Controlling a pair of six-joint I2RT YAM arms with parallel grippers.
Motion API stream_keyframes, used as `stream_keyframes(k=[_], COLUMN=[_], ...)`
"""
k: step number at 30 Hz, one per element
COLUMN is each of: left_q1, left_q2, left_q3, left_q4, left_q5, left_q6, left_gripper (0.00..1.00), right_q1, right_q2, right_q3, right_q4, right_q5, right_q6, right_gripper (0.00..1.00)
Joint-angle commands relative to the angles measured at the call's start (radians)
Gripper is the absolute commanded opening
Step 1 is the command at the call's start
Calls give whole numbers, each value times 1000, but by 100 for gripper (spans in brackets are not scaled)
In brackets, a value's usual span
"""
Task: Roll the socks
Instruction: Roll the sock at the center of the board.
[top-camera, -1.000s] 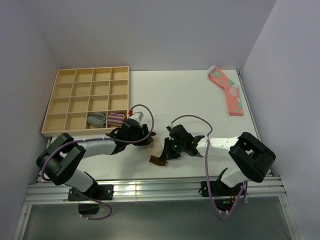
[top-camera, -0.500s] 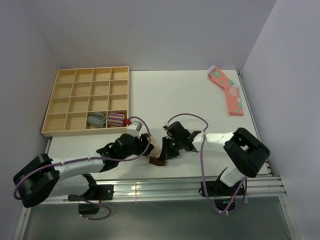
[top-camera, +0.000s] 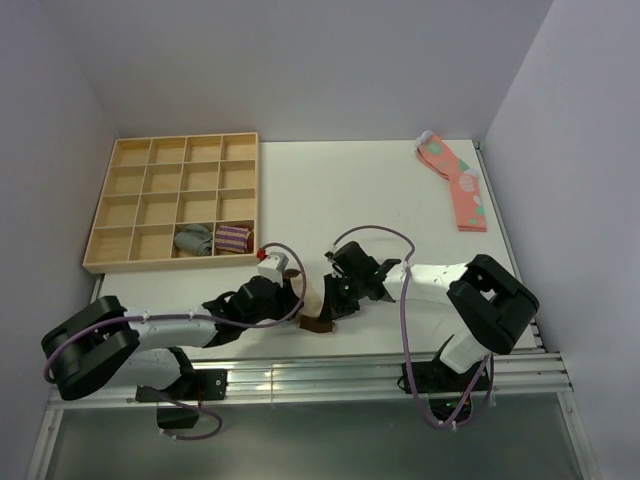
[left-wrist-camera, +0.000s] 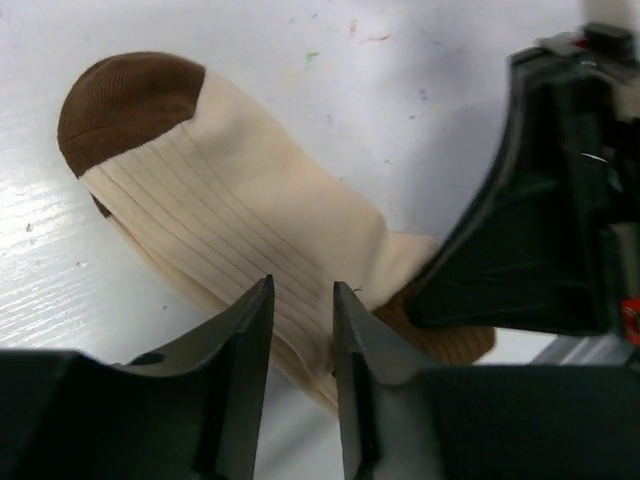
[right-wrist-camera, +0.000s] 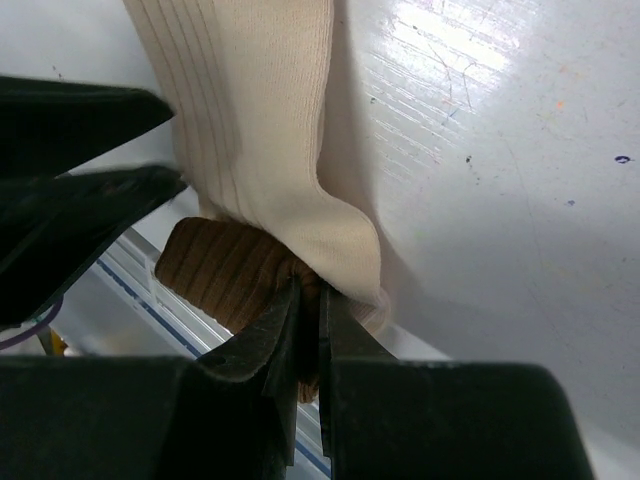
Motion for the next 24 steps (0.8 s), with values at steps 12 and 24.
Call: stream_keyframes(k=[12, 24], left_q1=[8, 12], left_q2=[310, 306], left_q3=[194, 167], left_q4=[-70, -2], left_q5=[-97, -37], left_q6=[-91, -57], left_gripper=[0, 0], right_q1=[35, 37], right_q2=[-3, 164], right_q3=[26, 107], right_q4=[-196, -247], right_q5=[28, 19], right_q6=[-83, -103], right_gripper=[3, 3])
